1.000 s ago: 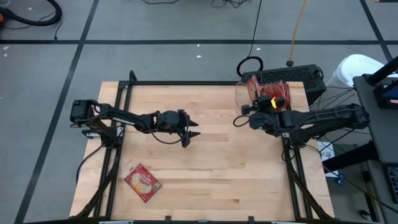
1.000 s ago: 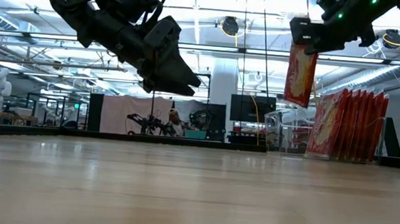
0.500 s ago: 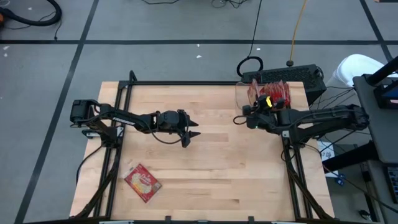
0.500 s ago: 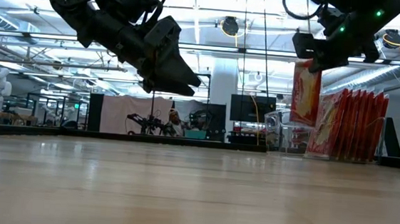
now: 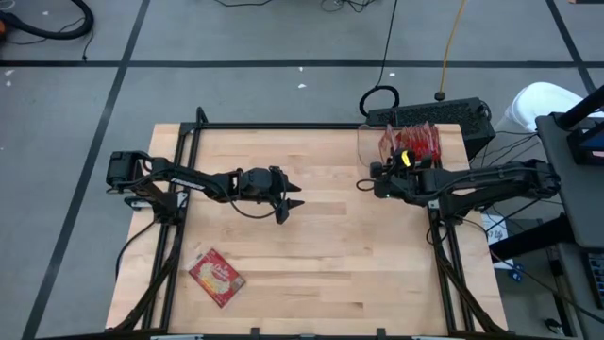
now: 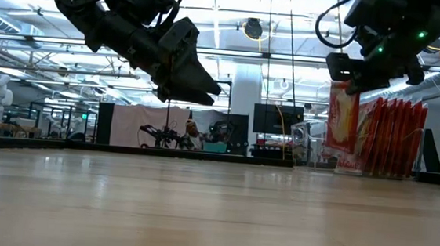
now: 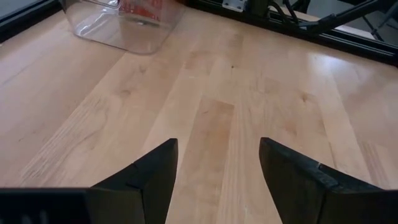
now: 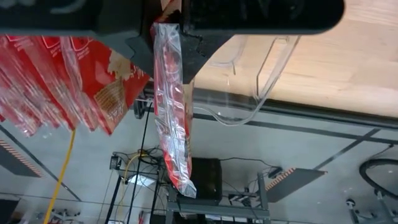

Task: Sort popcorn bags into baskets
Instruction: Put the red popcorn bag into the transparent bin

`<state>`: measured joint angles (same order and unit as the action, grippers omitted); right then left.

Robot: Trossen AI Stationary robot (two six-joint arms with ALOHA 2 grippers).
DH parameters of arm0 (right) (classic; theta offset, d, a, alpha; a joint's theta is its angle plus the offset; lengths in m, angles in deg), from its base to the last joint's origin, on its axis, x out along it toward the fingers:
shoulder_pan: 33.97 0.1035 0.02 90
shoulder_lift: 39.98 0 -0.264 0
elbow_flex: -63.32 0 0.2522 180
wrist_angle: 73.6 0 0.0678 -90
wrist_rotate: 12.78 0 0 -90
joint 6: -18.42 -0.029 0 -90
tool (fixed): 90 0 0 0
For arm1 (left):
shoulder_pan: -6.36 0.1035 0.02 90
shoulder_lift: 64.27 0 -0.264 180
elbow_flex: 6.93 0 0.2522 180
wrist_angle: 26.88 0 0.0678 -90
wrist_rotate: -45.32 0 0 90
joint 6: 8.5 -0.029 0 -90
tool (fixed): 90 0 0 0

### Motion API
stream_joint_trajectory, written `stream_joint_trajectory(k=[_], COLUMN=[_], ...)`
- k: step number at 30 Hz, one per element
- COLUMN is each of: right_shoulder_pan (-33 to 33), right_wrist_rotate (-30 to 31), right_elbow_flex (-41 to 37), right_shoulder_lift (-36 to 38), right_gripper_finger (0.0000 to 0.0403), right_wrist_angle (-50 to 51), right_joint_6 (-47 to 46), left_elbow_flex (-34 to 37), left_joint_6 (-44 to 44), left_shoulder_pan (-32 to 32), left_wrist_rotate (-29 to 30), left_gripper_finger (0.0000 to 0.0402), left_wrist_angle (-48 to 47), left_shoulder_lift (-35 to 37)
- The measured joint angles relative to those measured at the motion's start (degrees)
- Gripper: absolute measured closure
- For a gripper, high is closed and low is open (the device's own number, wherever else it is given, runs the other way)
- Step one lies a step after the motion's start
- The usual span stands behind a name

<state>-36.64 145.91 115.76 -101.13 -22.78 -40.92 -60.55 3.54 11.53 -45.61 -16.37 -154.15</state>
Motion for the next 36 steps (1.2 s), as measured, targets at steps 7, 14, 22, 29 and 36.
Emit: stream_joint_trajectory(k=[7,14,22,29,36], right_shoulder_pan=[0.0,0.0,-0.3,-2.0,-2.3], right_wrist_rotate=[0.0,-1.5,-1.8,-5.6,-7.3], right_elbow_flex=[-1.0,-1.6,-1.6,-1.6,-1.6], right_shoulder_lift=[0.0,0.0,0.0,0.0,0.0], right_gripper_finger=[0.0395,0.0395,0.0391,0.0390,0.0390], right_wrist_angle=[0.0,0.0,0.0,0.6,2.2], right_joint_6=[0.0,0.1,0.2,0.2,-1.5], left_elbow_flex=[0.0,0.0,0.0,0.0,0.0], left_joint_6=[0.0,-0.3,-0.3,-0.3,-0.3], left_shoulder_pan=[0.0,0.0,0.0,0.0,-0.1], left_wrist_rotate=[0.0,0.0,0.0,0.0,0.0], left_gripper_finger=[0.0172,0.0172,0.0172,0.0172,0.0172], left_wrist_angle=[0.0,0.0,0.0,0.0,0.0], left_shoulder_lift=[0.0,0.0,0.0,0.0,0.0])
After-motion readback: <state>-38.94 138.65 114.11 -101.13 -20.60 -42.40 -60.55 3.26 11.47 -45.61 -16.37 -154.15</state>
